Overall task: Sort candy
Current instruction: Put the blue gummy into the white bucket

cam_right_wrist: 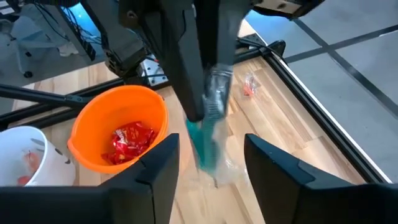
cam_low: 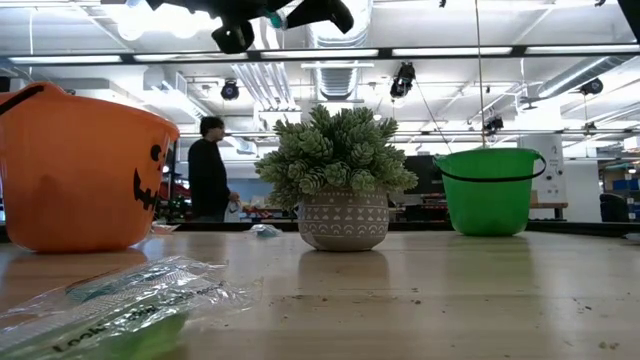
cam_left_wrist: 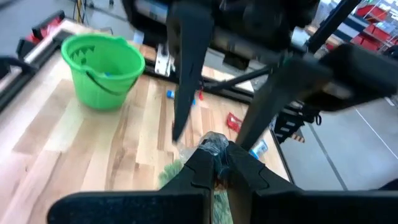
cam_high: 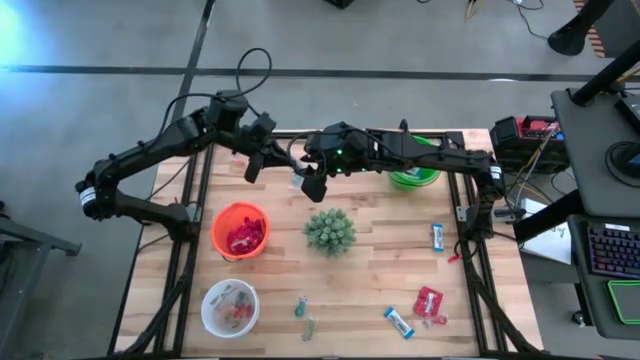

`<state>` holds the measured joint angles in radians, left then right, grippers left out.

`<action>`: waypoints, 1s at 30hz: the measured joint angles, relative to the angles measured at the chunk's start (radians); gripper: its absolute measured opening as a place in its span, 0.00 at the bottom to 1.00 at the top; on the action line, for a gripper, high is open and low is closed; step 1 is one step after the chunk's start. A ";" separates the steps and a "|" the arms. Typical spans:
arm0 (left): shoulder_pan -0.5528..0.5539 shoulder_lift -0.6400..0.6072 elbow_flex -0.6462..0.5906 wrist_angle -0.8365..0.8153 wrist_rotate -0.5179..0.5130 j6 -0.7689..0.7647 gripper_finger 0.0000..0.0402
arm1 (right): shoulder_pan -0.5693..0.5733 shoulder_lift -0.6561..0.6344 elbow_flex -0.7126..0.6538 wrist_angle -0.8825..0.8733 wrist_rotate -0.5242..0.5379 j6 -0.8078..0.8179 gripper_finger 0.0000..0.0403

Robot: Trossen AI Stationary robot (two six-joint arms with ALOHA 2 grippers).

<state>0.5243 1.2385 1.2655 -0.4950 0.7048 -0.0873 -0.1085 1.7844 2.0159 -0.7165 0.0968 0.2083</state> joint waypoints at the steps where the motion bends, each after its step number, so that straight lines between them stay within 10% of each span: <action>1: 0.000 -0.002 0.000 -0.019 0.000 0.001 0.00 | 0.002 0.000 0.008 -0.017 0.000 0.000 0.43; 19: -0.102 -0.172 0.000 -0.556 0.083 0.145 0.00 | 0.005 -0.003 0.093 -0.440 0.011 0.001 0.45; 30: -0.327 -0.273 -0.007 -0.577 0.024 -0.059 0.00 | -0.016 -0.003 0.092 -0.541 0.045 0.020 0.45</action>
<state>0.1976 0.9652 1.2589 -1.0722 0.7287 -0.1466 -0.1244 1.7813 2.1075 -1.2576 0.1421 0.2283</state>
